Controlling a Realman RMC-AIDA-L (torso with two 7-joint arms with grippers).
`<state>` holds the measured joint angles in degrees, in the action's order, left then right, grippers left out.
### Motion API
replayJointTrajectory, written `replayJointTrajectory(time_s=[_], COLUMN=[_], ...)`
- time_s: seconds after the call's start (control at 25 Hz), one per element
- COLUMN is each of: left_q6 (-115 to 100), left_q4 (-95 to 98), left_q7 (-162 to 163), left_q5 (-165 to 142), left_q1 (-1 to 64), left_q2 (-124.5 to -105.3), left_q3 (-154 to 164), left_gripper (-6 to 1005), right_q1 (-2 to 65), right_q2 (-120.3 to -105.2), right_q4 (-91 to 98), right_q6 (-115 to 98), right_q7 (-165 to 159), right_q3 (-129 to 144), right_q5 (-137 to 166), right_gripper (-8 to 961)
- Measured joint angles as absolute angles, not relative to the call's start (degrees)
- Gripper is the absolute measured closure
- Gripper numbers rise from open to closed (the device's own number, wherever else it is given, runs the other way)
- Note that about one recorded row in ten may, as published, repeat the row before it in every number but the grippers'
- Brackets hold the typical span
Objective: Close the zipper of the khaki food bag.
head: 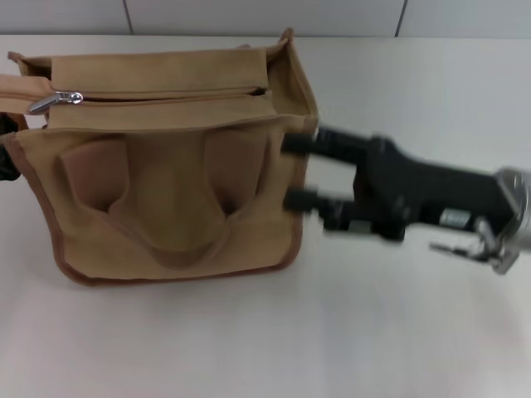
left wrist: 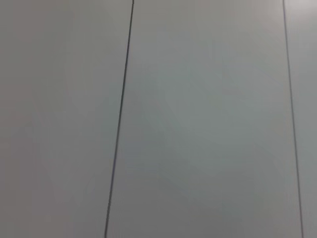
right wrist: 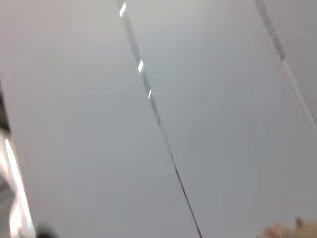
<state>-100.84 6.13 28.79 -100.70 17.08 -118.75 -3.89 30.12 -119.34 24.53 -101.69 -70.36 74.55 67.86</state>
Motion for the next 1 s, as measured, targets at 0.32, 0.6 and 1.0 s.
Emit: replayJointTrajectory(time_s=[0.32,0.6,1.0], left_q6=[-103.8,-106.2,-107.2], left_q4=[5.2,4.4,3.8], left_q7=[29.1,29.2,29.2], left_q5=[-100.8,-101.1,-101.2], left_q1=[19.3,21.4,22.4], left_q2=[-118.84,-118.94,-118.97], left_q3=[-3.7,-2.7,-2.6], left_gripper=[977,977,978], right_q1=[41.4,48.3,50.6], right_q2=[-119.27,-119.88,-119.97], right_q4=[20.4,11.7,11.4], right_q6=[-97.0,-84.9,-84.4], right_q7=[-113.1,-139.6,-143.1], right_q3=[73.1,73.1,78.3], right_q5=[59.0,55.6,55.2], right_gripper=[171,170,171])
